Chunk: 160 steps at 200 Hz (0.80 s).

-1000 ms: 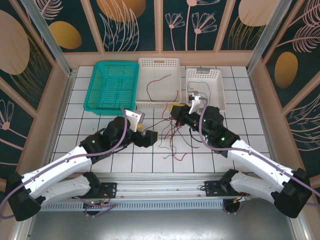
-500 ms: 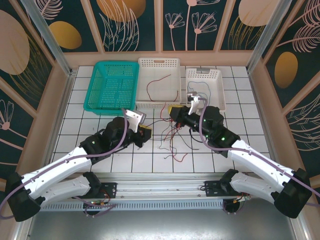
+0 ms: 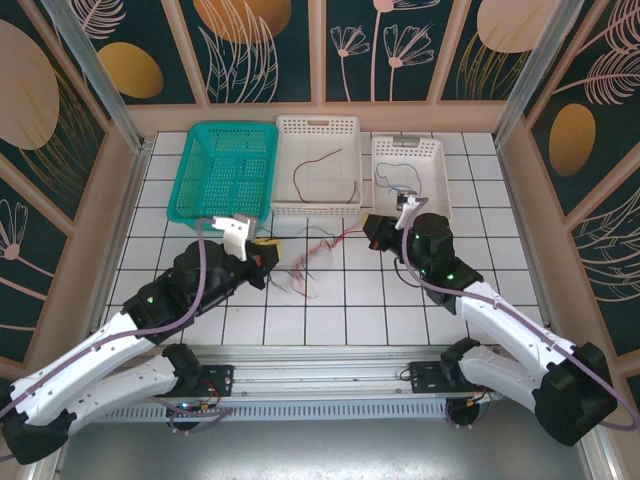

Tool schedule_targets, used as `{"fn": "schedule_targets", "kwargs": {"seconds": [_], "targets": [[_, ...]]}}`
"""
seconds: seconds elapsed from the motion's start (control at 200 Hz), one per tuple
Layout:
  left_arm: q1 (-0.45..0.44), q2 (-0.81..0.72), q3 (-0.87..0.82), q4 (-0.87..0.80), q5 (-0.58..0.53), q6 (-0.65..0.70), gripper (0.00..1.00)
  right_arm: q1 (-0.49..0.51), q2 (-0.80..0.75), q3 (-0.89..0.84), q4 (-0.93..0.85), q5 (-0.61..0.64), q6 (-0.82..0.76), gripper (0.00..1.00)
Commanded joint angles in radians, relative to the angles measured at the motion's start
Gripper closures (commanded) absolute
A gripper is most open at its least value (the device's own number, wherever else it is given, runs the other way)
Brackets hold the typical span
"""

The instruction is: Untangle the cables

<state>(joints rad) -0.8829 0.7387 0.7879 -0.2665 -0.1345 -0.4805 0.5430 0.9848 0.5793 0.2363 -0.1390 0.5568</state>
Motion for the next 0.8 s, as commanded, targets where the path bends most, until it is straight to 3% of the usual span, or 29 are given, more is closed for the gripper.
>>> {"fn": "schedule_targets", "kwargs": {"seconds": [0.0,0.42,0.795], "targets": [[0.005,-0.041,0.075,-0.060,-0.179,-0.015,1.00,-0.064,0.016,-0.031,-0.042,0.091,0.002,1.00],[0.005,-0.037,0.316,-0.241,-0.309,0.056,1.00,-0.150,-0.004,-0.073,-0.149,0.174,0.012,1.00],[0.004,-0.032,0.480,-0.338,-0.381,0.113,1.00,-0.160,-0.092,-0.153,-0.152,0.132,-0.003,1.00]]}}
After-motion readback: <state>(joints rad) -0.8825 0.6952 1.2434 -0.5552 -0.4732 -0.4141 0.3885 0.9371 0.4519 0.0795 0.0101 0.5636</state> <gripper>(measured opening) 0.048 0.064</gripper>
